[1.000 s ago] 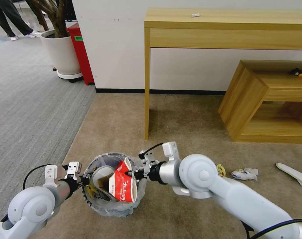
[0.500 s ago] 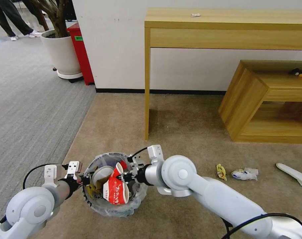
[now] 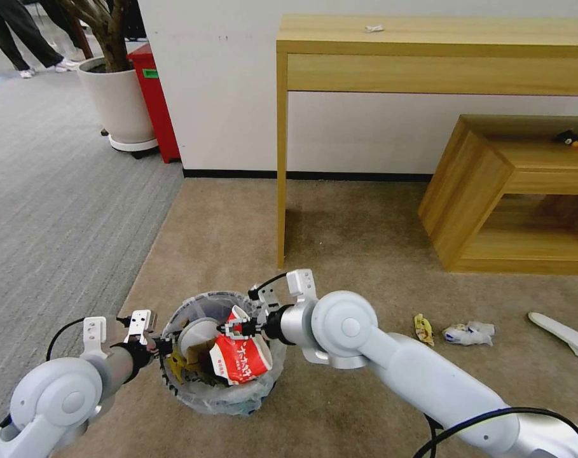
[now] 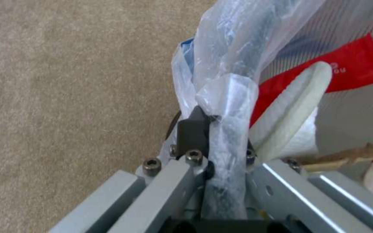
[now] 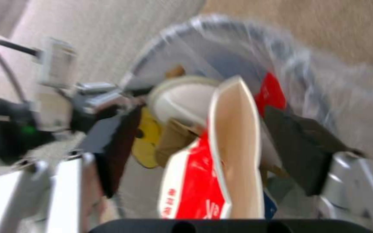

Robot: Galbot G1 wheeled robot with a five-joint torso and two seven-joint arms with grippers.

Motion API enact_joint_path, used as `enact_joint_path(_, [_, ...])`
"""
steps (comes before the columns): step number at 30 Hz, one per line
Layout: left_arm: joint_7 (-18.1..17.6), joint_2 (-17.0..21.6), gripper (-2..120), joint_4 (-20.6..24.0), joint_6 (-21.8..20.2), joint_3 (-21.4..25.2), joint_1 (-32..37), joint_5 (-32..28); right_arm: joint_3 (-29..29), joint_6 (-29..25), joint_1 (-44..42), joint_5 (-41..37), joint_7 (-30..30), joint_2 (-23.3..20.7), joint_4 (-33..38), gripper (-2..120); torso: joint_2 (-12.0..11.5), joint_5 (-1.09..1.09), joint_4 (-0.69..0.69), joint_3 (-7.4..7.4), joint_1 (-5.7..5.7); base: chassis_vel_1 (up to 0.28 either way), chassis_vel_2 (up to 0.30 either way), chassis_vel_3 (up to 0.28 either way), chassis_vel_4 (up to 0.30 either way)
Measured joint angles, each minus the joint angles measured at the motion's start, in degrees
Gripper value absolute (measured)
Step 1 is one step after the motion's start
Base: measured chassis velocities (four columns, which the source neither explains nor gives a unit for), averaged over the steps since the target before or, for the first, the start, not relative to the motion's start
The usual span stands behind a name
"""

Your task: Pick up the trash bin and place the garbage on the floor into it.

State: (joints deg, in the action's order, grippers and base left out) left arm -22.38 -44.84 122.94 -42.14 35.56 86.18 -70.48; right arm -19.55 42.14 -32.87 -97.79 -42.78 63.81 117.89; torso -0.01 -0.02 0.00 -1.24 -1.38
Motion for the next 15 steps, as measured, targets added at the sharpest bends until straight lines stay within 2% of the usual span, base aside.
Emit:
enact_joint_path(2, [0.27, -0.21, 0, -0.53, 0.0, 0.12, -0.06, -0.17, 1.16, -0.06, -0.07, 0.28, 1.84, -0.75, 1.02, 88, 0.0, 0.0, 0.0, 0.0, 0.0, 0.0, 0.0, 0.0, 0.0])
enact_joint_path(3, [0.27, -0.21, 0, -0.53, 0.0, 0.12, -0.06, -0.17, 1.16, -0.06, -0.07, 0.28, 1.84, -0.75, 1.02, 88, 0.0, 0.0, 0.0, 0.0, 0.0, 0.0, 0.0, 0.0, 0.0])
enact_joint_path(5, [0.52, -0.31, 0, -0.92, 0.0, 0.35, -0.02, -0.21, 2.79, -0.7, -0.6, 1.19, 3.77, -1.74, 2.36, 98, 0.0, 0.0, -0.01, 0.0, 0.0, 0.0, 0.0, 0.0, 0.0])
enact_joint_path(11, [0.75, -0.61, 0, -1.42, 0.0, 0.66, 0.1, -0.13, 7.47, -1.47, -2.46, 5.33, 7.69, -3.55, 3.95, 100, 0.0, 0.0, 0.0, 0.0, 0.0, 0.0, 0.0, 0.0, 0.0])
enact_joint_path(13, [0.8, -0.81, 0, -1.43, 0.0, 0.99, 0.22, -0.12, 10.15, -1.49, -4.12, 10.38, 10.23, -5.26, 3.63, 100, 0.0, 0.0, 0.0, 0.0, 0.0, 0.0, 0.0, 0.0, 0.0])
enact_joint_path(15, [0.81, -0.83, 0, -1.43, 0.0, 1.08, 0.29, -0.12, 11.02, -1.32, -4.75, 12.11, 11.28, -5.9, 3.25, 100, 0.0, 0.0, -0.01, 0.0, 0.0, 0.0, 0.0, 0.0, 0.0])
